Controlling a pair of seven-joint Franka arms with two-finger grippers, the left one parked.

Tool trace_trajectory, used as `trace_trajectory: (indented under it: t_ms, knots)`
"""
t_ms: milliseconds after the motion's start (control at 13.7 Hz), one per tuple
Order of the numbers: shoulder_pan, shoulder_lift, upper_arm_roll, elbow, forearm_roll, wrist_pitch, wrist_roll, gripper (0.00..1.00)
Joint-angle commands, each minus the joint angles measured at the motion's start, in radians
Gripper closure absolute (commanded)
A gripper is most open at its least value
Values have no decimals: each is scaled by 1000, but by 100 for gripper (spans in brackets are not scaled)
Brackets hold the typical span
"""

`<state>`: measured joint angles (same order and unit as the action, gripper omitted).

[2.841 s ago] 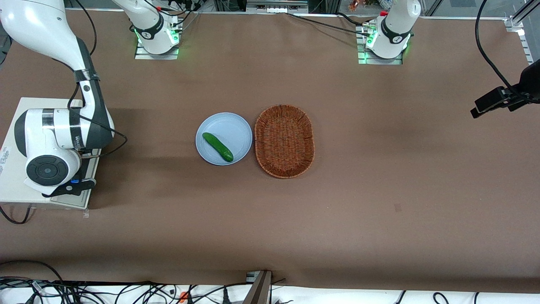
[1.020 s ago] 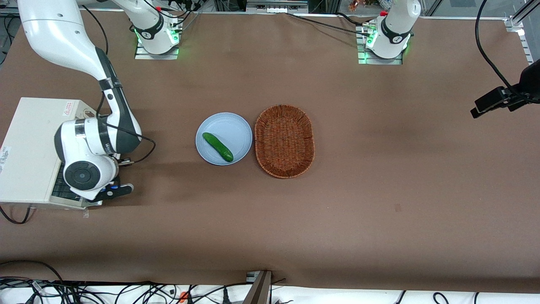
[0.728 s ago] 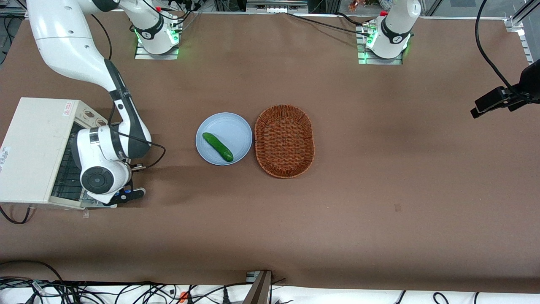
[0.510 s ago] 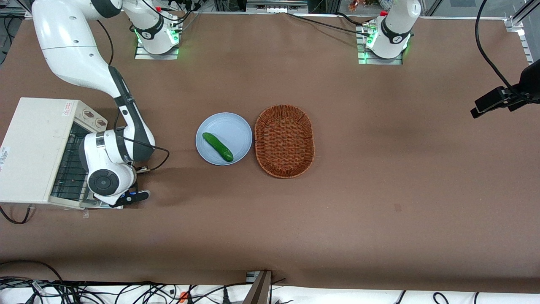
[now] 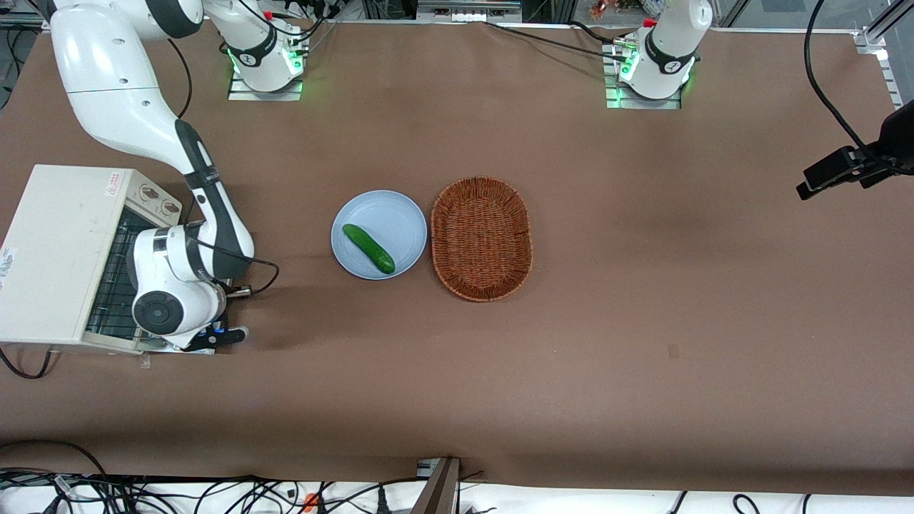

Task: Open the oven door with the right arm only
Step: 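Pull the handle outward and down with the right gripper, swinging the door open, then release the handle and lift the right gripper off the open door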

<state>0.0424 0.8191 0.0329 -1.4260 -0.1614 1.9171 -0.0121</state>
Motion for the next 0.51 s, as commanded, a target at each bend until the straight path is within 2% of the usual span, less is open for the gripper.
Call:
trace_trajectory:
  t_ms: [0,437]
  knots:
    - [-44,6,-53,13,12,-6,-8,100]
    - [10,6,-51,18,30,-18,158,100]
